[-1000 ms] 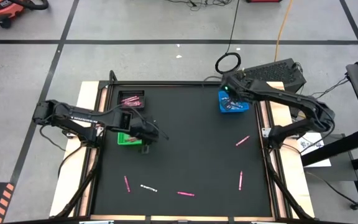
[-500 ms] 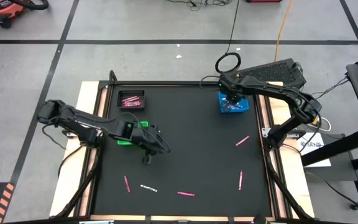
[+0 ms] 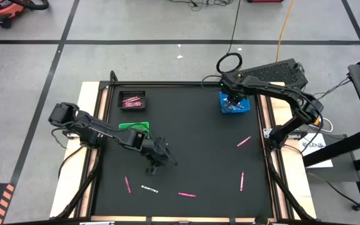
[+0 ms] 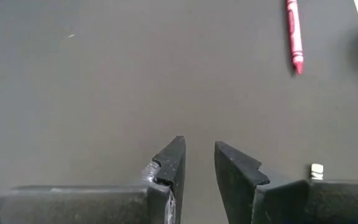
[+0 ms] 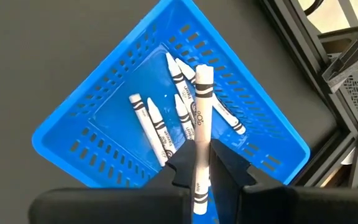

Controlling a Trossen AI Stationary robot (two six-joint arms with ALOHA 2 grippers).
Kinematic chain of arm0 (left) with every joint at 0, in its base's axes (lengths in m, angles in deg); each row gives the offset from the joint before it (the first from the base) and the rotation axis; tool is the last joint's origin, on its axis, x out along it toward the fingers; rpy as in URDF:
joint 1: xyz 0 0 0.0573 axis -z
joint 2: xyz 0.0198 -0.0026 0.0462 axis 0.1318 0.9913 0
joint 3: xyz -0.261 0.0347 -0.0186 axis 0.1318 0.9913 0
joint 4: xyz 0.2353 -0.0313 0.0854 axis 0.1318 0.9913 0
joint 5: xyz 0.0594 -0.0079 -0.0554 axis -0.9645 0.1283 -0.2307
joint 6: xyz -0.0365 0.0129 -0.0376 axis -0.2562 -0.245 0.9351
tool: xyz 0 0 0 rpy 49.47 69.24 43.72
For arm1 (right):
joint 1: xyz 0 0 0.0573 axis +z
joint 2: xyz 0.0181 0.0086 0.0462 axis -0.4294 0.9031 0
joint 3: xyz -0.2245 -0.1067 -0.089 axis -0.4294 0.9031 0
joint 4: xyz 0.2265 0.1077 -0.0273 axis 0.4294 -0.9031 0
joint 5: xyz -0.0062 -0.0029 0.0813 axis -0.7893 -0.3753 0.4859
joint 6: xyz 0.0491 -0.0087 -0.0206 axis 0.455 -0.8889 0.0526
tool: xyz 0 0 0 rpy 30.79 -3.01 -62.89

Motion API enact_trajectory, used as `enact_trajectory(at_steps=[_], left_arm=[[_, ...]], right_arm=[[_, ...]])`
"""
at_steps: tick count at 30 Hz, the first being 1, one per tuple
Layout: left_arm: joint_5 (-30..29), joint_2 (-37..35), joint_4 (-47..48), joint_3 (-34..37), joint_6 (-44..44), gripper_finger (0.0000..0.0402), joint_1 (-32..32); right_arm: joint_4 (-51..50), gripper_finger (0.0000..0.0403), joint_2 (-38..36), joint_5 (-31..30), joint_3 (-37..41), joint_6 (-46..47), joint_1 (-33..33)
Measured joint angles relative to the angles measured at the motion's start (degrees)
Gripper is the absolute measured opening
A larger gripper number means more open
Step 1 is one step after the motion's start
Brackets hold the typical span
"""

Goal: Sort crayons
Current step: Put the white crayon into the blue bin, then put the red crayon into the green bin

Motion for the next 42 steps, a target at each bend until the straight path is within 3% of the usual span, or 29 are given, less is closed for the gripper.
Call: enact_trajectory(at_steps=[15, 28, 42], left_arm=[[0.3, 6.2, 0.1, -10.9, -6.6, 0.0088, 0.0], [0.1, 6.1, 0.1, -11.7, -7.7, 0.0088, -2.1], [0.1, 6.1, 0.1, -11.7, -8.1, 0.0088, -2.3]], right_arm=[[0.3, 0.0022, 3.5, 2.7, 0.0, 0.6, -0.2], [1.1, 0.0026, 7.7, 1.1, 0.0, 1.6, -0.2], [-1.2, 0.0139, 6.5, 1.0, -0.5, 3.8, 2.1]])
